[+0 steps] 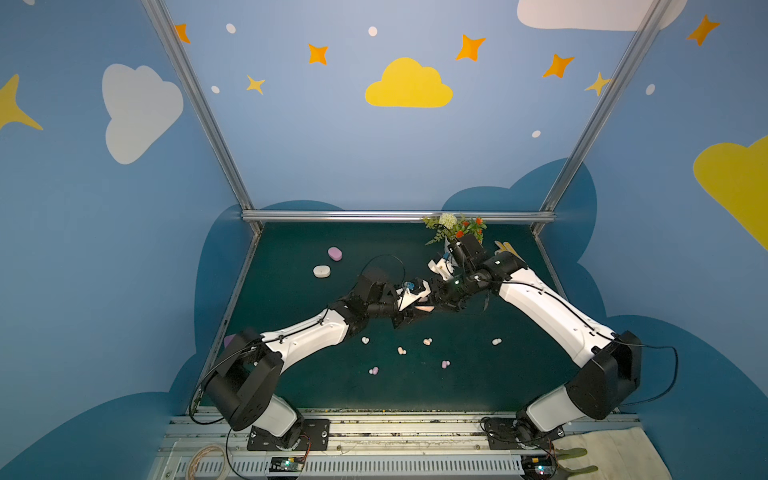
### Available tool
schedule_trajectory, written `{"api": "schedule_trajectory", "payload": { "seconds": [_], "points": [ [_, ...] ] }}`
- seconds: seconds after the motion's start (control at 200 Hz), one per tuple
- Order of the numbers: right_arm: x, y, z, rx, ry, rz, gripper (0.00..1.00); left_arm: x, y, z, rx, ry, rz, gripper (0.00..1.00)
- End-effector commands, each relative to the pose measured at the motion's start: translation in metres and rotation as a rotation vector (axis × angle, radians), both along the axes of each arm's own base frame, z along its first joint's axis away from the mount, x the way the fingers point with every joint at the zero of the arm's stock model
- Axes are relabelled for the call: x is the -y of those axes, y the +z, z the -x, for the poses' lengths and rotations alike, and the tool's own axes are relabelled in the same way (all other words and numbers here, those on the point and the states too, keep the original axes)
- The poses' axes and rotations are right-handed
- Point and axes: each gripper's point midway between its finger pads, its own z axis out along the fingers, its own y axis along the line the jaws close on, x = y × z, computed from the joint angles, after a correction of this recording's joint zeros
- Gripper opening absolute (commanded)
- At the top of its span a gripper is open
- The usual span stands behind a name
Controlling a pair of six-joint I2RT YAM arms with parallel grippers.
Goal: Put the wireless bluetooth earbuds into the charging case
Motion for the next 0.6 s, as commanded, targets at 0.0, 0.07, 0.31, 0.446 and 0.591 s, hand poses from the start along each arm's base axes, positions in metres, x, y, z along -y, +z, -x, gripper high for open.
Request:
{"api": "schedule_trajectory", "payload": {
  "seconds": [0.0, 0.07, 0.31, 0.446, 0.591],
  "points": [
    [-0.006, 0.021, -0.007, 0.077, 0.002, -0.071, 0.37, 0.006, -0.015, 0.014, -0.06, -0.06, -0.036, 0.38],
    [-0.006, 0.021, -0.006, 0.076, 0.003, -0.072, 0.38, 0.007, -0.015, 0.014, -0.064, -0.06, -0.035, 0.36],
    [-0.003, 0.026, -0.005, 0.092, -0.006, -0.075, 0.66, 0.008, -0.016, 0.013, -0.087, -0.052, -0.03, 0.25],
    [0.004, 0.029, -0.004, 0.102, -0.017, -0.062, 0.75, 0.008, -0.02, 0.012, -0.104, -0.042, -0.03, 0.18],
    [0.019, 0.031, -0.004, 0.12, -0.043, -0.046, 0.79, 0.008, -0.022, 0.014, -0.137, -0.038, -0.026, 0.14]
  ]
}}
